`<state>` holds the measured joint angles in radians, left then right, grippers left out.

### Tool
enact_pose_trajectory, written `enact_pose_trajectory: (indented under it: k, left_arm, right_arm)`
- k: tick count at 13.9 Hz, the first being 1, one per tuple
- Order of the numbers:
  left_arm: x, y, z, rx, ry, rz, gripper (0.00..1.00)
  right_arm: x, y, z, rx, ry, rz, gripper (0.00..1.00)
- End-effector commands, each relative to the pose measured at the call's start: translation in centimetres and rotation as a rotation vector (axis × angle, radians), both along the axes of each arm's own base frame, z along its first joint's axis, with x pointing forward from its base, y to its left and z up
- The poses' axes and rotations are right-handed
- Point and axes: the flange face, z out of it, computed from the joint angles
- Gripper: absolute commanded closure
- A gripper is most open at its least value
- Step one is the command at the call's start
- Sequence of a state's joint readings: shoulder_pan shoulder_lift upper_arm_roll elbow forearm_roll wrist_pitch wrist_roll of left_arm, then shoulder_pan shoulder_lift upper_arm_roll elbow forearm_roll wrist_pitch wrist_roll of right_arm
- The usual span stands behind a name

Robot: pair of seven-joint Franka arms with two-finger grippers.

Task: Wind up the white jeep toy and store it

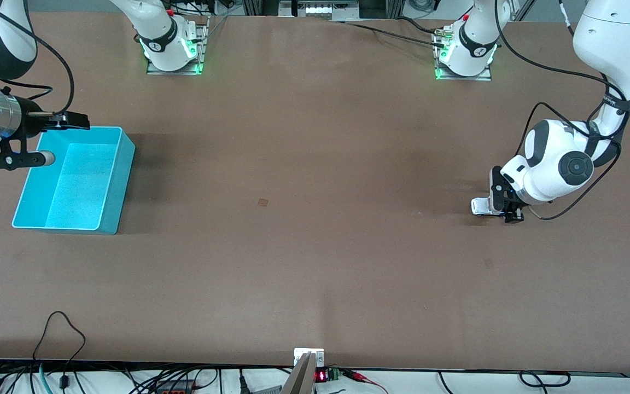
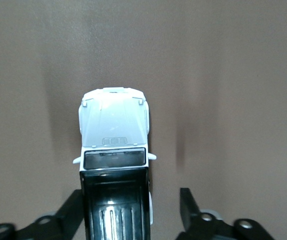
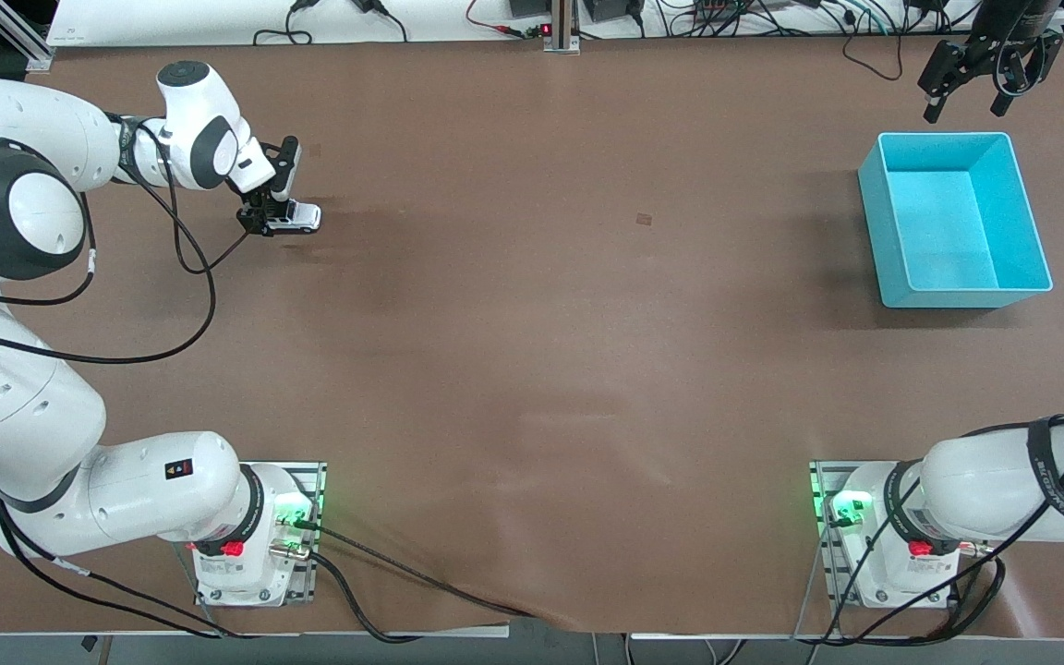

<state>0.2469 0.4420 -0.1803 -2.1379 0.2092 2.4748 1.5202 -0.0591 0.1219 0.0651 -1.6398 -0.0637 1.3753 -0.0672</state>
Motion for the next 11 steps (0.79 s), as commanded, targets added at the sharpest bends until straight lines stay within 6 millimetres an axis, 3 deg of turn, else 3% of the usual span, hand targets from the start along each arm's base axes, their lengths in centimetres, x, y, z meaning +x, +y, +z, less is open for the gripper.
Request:
enact_pose_trajectory:
  k: [1,2,5,6,11]
  left_arm:
    - [-0.1,0.1,0.3,0.006,-0.009,-0.032,0.29]
    - [-0.2,0.1,0.2,0.005,-0.008,-0.032,0.33]
    - [-0.2,0.1,0.3,0.006,-0.007,-0.033,0.6]
    - [-0.2,0.1,0.4,0.006,-0.007,-0.032,0.64]
    - [-0.1,0.4,1.3,0.012,-0.013,-0.021,0.69]
  right_arm:
    - [0.1,-0.1,0.3,0.012,0.009,0.009,0.0]
    - [0.1,-0.1,0.4,0.012,0.007,0.009,0.0]
    - [0.1,-0.1,0.3,0.012,0.009,0.009,0.0]
    - [0.1,-0.2,0.3,0.012,0.009,0.008,0.0]
    - [0.1,-0.2,0.3,0.012,0.009,0.008,0.0]
